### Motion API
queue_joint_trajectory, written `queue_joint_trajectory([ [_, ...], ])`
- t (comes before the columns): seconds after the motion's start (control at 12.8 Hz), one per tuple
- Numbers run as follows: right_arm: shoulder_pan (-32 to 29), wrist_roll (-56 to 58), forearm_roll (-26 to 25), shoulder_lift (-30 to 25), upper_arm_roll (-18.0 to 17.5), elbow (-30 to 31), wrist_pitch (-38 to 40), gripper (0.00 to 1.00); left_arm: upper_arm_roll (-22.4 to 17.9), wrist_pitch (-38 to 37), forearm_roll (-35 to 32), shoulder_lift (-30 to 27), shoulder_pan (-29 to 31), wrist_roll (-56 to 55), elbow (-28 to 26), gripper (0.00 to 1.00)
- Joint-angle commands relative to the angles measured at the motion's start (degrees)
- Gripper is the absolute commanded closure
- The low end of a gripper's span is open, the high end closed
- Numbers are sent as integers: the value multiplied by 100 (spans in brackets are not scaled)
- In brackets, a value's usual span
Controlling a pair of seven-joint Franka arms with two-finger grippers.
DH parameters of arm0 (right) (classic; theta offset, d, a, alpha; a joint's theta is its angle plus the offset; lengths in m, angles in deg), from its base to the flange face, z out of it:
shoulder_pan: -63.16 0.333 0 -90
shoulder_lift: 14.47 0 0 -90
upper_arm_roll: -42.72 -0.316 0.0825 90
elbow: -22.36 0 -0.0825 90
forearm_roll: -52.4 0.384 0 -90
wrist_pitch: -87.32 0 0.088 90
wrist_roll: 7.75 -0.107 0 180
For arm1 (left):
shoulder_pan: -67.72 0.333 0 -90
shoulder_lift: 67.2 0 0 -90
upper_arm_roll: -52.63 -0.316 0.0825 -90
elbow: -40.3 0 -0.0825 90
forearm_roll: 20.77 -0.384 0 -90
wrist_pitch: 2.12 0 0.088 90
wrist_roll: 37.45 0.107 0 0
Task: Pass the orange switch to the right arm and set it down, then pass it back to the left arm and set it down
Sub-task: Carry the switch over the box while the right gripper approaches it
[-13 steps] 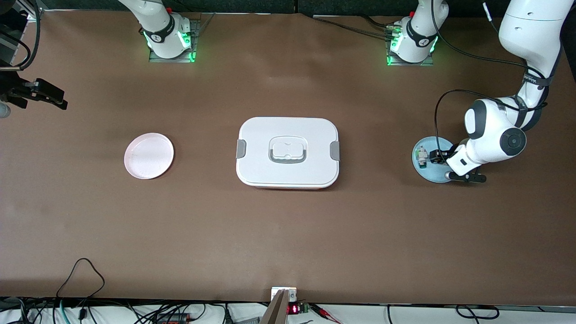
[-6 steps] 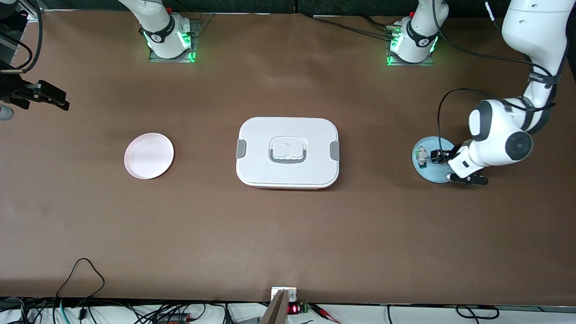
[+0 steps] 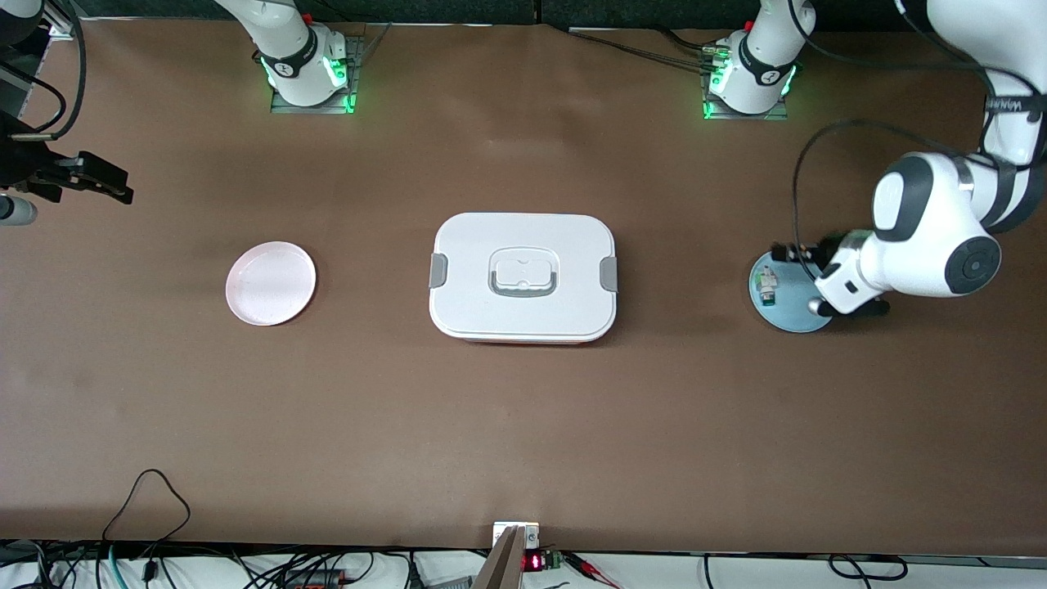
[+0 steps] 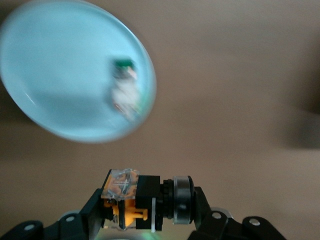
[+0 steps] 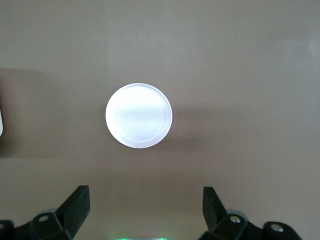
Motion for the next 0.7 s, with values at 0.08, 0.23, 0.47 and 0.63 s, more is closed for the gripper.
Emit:
queue_joint_trajectory([
  [0.08,42,217,44,-52,36,-207,306,0,718,-1493,506,-387,14,-1814,878,88],
  [0.23,51,227,96,-69,19,-461,603,0,1053,-2125,1109,-554,14,-2851,1301,90],
  [0.47,51,218,997,-166,19,-515,851,0,1212,-2524,2550,-660,23,-4189,1540,95],
  [0.63,51,209,1614,-166,27,-515,852,0,1230,-2480,3463,-862,-4,-4594,1549,98],
])
